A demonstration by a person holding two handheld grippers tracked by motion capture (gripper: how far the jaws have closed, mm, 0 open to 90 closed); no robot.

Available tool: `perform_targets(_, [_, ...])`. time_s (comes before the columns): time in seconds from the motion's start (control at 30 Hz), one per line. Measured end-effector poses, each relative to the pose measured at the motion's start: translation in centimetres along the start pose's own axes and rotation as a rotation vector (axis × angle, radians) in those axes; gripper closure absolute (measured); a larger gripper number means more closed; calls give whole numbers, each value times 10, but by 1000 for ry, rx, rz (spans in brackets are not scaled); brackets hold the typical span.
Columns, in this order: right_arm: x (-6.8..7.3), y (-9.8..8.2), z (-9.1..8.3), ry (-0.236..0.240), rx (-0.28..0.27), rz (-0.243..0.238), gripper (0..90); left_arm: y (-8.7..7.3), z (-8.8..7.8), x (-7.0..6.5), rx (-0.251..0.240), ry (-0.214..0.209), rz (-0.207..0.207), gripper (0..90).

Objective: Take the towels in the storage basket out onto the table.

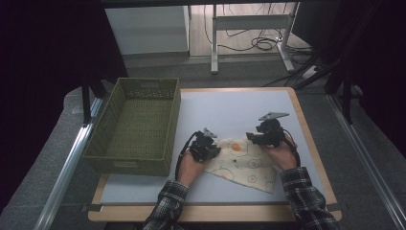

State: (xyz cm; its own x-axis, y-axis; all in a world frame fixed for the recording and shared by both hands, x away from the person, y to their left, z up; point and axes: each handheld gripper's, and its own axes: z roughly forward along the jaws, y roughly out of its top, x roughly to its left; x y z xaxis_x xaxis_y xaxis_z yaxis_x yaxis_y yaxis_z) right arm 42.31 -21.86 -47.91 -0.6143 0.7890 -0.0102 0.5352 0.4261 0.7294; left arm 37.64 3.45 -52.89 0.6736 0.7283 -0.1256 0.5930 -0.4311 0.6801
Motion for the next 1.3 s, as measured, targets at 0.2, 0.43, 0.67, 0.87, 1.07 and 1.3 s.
perform_targets(0.2, [10, -6, 14, 28, 38, -24, 422, -21, -17, -11, 0, -52, 6, 859])
perform_targets(0.43, [14, -23, 22, 36, 88, -50, 390, -41, -31, -21, 0, -145, -8, 788])
perform_targets(0.67, [22, -27, 24, -26, 114, -96, 759, -32, -44, -18, -65, -110, -17, 580])
perform_targets(0.87, [25, -13, 23, 23, 101, -69, 866, -21, -55, -12, -133, -52, -32, 519])
perform_targets(1.07, [25, 23, 1, 15, -154, -4, 794, -16, -60, -8, -177, 15, -34, 452])
perform_targets(1.3, [5, 14, 6, -44, -82, 23, 567, -2, -53, 4, -203, 63, -62, 397])
